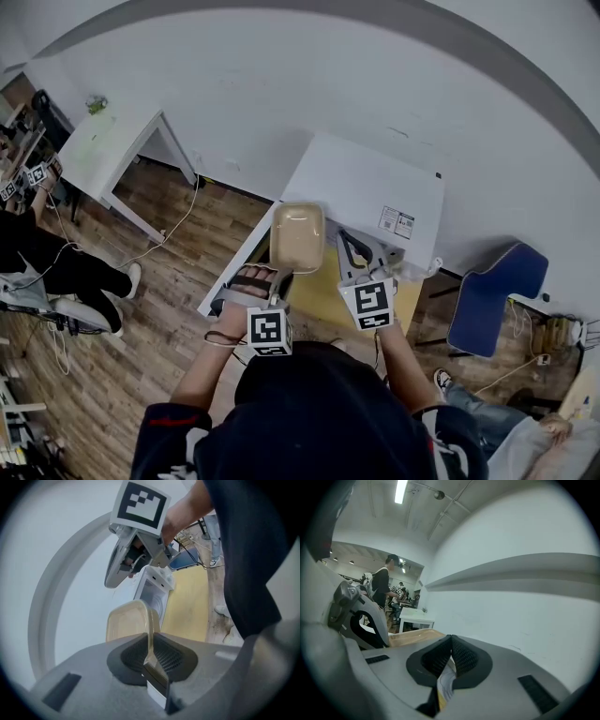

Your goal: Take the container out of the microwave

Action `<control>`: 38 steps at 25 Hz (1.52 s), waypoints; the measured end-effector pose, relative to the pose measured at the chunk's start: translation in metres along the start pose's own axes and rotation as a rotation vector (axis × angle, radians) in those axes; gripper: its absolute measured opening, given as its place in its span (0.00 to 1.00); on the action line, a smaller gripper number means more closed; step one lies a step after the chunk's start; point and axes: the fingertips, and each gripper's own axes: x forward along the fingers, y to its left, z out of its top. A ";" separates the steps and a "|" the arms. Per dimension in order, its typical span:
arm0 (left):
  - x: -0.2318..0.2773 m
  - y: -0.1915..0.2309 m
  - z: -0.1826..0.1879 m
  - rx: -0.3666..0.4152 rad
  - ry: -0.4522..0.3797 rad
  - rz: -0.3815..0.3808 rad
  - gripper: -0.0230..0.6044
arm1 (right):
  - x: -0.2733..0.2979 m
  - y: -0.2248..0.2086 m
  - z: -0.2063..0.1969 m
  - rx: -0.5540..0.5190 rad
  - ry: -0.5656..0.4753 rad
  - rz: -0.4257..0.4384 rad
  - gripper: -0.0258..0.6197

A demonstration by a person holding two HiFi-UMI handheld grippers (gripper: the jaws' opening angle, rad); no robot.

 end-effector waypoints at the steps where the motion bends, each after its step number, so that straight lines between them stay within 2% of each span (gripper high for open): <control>1: -0.001 0.004 -0.001 0.002 0.002 0.008 0.11 | 0.001 0.000 0.000 0.000 0.000 0.002 0.05; 8: -0.006 0.018 -0.009 0.010 0.010 0.035 0.11 | 0.004 0.005 0.004 0.014 -0.003 0.007 0.05; 15: -0.012 0.012 -0.010 0.013 0.015 0.035 0.11 | 0.000 0.017 0.011 0.027 -0.027 0.025 0.05; 31: -0.018 0.017 -0.016 0.004 0.020 0.073 0.11 | -0.006 0.030 0.003 0.006 -0.009 0.044 0.05; 38: -0.021 0.020 -0.016 0.011 0.019 0.085 0.11 | -0.009 0.031 0.005 0.009 -0.015 0.031 0.05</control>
